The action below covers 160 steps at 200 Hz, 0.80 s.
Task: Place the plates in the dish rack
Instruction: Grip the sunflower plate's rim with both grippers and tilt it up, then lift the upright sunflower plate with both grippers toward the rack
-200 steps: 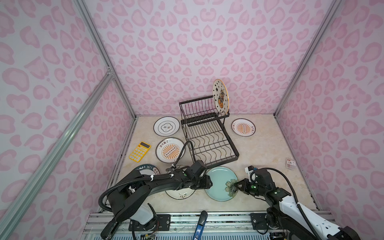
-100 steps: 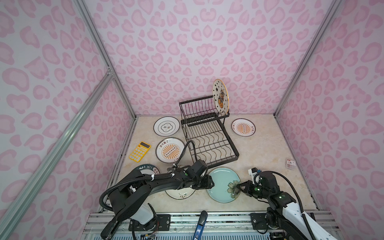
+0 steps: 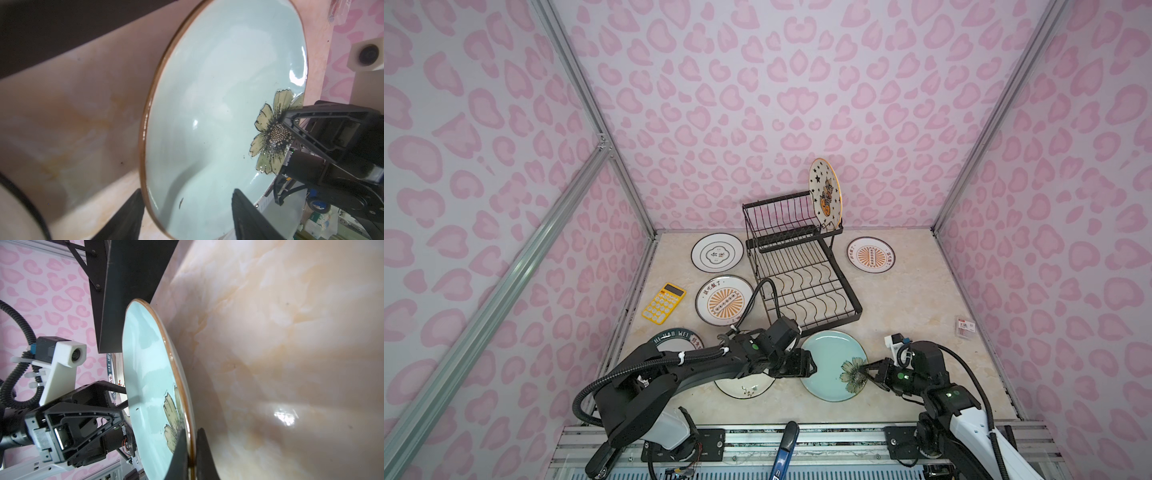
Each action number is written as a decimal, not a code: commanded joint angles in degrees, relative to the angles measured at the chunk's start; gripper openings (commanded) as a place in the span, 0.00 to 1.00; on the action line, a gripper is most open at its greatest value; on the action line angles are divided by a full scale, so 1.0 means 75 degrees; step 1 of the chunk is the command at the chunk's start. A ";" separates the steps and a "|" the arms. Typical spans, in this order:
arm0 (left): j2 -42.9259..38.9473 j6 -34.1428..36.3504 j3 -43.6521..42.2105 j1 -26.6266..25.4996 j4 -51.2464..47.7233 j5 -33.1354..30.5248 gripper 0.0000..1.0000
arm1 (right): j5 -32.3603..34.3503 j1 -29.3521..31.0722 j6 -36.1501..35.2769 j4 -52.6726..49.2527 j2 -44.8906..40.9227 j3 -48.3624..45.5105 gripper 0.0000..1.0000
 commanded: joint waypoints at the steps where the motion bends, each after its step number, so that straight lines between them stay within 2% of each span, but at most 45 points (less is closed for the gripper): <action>1: -0.0111 0.0083 0.0120 0.0031 -0.0114 -0.0141 0.69 | -0.0842 -0.0089 0.0174 0.0978 -0.0025 0.0103 0.00; 53: -0.0540 0.0129 0.0273 0.0248 -0.0061 -0.0161 0.65 | -0.1185 -0.0090 0.0270 0.1490 -0.0082 0.0443 0.00; 73: -0.0777 0.0201 0.0363 0.0396 -0.0081 -0.0169 0.58 | -0.1189 -0.0090 0.0246 0.1680 0.0092 0.0536 0.00; 123: -0.1227 0.0566 0.0630 0.0828 -0.0011 -0.0151 0.51 | -0.0977 -0.0079 -0.0014 0.2415 0.1012 0.1109 0.00; 160: -0.1133 0.1082 0.1164 0.1104 -0.0001 -0.0170 0.47 | -0.0787 -0.0084 -0.0320 0.2722 0.1780 0.1800 0.00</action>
